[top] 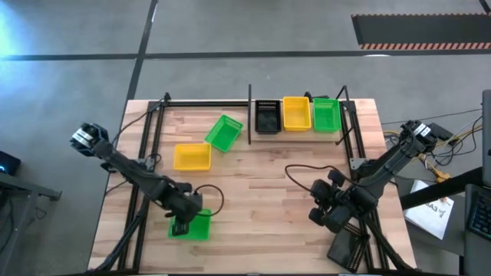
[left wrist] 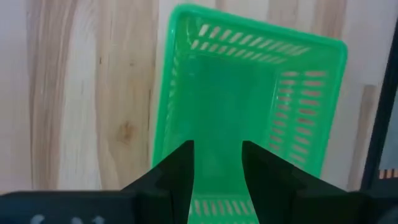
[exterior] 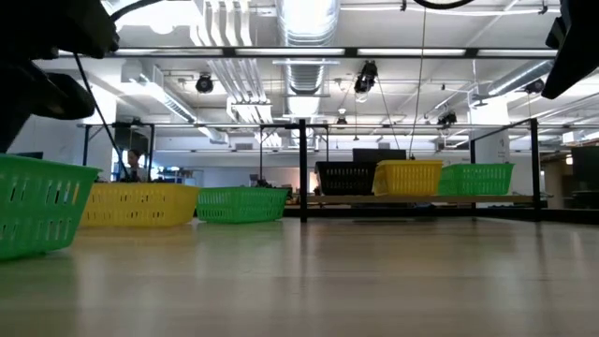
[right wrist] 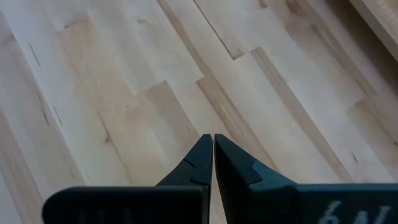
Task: Stack baskets on shelf by color
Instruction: Stack the bottom green bin on top of the green bin on the shelf
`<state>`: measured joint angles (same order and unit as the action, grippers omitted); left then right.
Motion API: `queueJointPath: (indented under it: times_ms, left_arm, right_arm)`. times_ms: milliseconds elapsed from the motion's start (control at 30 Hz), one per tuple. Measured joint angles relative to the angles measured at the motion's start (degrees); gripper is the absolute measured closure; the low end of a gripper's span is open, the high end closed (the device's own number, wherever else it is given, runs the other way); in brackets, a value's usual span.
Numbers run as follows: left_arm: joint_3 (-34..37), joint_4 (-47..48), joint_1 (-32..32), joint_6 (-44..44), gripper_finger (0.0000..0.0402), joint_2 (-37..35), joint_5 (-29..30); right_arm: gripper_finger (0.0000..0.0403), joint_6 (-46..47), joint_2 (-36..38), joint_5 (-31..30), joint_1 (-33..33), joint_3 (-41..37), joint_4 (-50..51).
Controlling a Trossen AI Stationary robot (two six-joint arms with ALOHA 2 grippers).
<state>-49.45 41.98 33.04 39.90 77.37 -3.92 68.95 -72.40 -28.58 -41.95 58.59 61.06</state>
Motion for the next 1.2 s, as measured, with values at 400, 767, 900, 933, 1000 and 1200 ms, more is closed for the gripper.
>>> queueJointPath:
  times_ms: [400, 767, 900, 933, 1000, 1200]
  left_arm:
    - [-6.1, 7.7, -0.5, -4.9, 0.0284, 4.2, 14.4]
    - [1.8, 2.4, -4.5, -4.3, 0.0284, 5.0, 2.5]
    - [1.9, 1.3, -4.7, -4.3, 0.0285, 4.9, 0.9]
    - [2.2, 0.2, -4.7, -4.3, 0.0287, 5.0, 0.0]
    - [3.2, -2.3, -4.9, -4.3, 0.03, 5.1, -2.2]
    - [4.3, -4.2, -7.8, 1.2, 0.0385, 5.9, -6.0]
  right_arm:
    - [0.0394, 0.0, 0.0, 0.0, 0.0, 0.0, 0.1]
    - [0.0394, 0.0, 0.5, 0.1, 0.0, 0.1, 0.2]
    - [0.0394, 0.0, 1.6, 0.1, 0.0, 0.2, 0.2]
    - [0.0394, 0.0, 1.9, 0.1, 0.0, 0.2, 0.2]
    - [0.0394, -0.1, 2.5, 0.1, 0.0, 0.2, 0.2]
    - [0.0394, 3.8, 4.4, 0.1, 0.1, 0.2, 0.3]
